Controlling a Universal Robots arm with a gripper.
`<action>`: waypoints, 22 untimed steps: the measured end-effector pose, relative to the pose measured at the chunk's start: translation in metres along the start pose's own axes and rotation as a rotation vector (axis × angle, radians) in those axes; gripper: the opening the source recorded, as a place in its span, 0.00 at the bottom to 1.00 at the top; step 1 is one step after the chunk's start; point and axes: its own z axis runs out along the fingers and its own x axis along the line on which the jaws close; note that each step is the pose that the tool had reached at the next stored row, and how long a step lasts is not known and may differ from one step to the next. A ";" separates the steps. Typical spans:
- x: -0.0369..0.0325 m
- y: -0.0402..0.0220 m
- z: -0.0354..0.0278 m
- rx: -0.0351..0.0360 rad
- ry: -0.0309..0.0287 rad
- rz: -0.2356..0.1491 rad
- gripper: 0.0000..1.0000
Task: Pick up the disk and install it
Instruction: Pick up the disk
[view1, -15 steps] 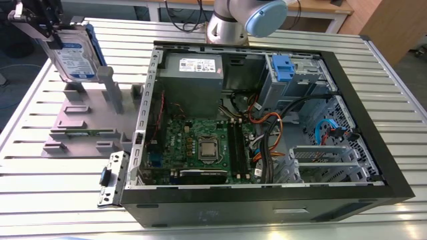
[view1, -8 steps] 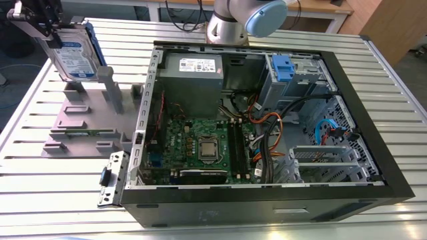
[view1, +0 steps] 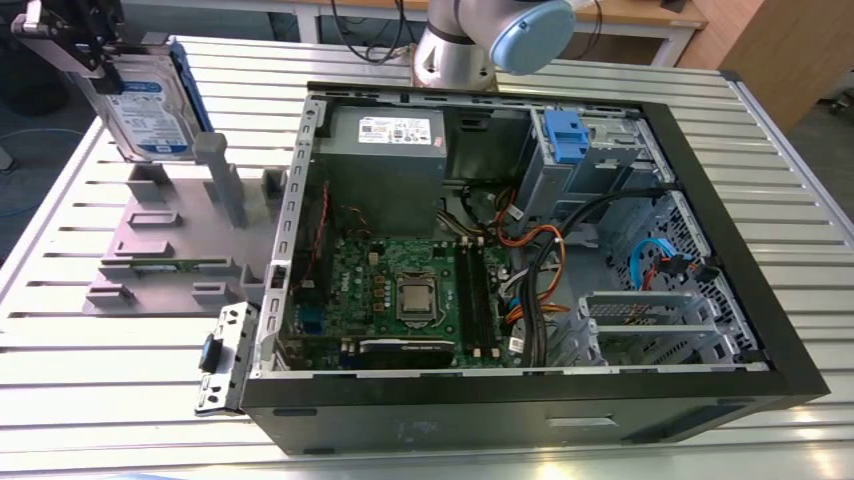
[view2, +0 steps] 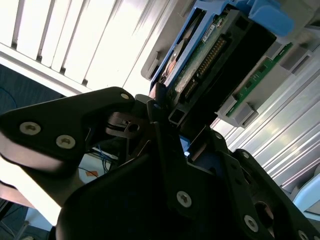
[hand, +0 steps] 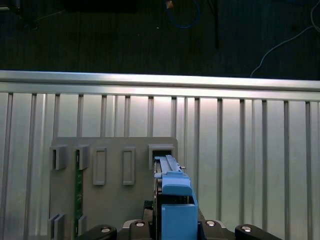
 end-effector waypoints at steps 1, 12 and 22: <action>0.0000 0.0000 -0.0004 0.0000 0.0000 0.000 0.37; -0.0002 0.0001 -0.0049 -0.0001 0.0000 0.000 0.37; -0.0004 0.0002 -0.0092 0.0000 0.0000 0.000 0.37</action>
